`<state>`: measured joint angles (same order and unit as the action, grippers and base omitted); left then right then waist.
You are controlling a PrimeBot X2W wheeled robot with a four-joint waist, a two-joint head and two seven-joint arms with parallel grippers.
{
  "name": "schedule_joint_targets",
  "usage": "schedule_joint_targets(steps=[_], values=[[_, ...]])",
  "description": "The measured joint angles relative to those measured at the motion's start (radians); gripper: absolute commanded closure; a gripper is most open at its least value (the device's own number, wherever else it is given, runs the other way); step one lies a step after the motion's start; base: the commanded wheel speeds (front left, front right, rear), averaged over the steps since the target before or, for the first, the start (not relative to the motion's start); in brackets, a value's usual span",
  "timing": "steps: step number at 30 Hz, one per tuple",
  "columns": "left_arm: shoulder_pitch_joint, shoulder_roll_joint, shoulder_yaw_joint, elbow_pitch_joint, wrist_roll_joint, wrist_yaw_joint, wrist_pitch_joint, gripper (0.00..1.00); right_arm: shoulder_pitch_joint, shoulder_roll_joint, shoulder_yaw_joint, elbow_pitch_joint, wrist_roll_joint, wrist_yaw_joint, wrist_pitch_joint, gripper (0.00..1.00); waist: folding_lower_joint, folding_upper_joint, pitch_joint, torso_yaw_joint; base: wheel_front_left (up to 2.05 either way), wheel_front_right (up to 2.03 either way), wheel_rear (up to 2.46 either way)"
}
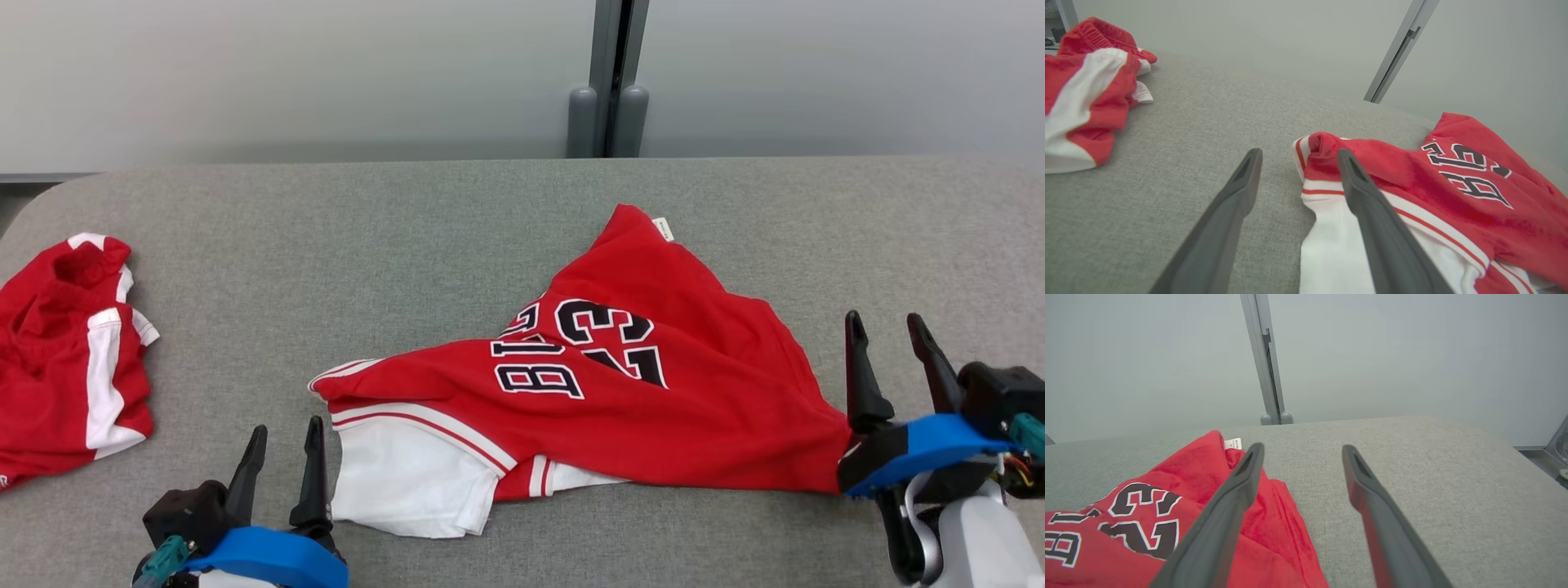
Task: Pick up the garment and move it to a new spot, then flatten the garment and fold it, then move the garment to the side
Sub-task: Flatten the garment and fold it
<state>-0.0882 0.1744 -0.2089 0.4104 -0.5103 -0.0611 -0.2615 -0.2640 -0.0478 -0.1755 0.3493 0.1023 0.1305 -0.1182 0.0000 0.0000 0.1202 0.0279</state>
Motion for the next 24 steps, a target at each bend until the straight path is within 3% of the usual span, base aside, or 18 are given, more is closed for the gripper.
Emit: schedule_joint_targets(steps=[7,24], values=[[0.028,0.002,0.007,-0.006,0.010,0.012,0.000,0.00,0.133,0.000,0.027,-0.110,0.019,0.000,-0.074,0.00,-0.0001,0.0000,-0.043,-0.014,0.00,0.00,0.00],[0.103,0.004,0.003,-0.038,0.038,0.034,0.000,0.00,0.270,0.000,0.060,-0.171,0.068,0.000,-0.031,0.00,-0.0001,0.0000,-0.103,-0.017,0.00,0.00,0.00]])
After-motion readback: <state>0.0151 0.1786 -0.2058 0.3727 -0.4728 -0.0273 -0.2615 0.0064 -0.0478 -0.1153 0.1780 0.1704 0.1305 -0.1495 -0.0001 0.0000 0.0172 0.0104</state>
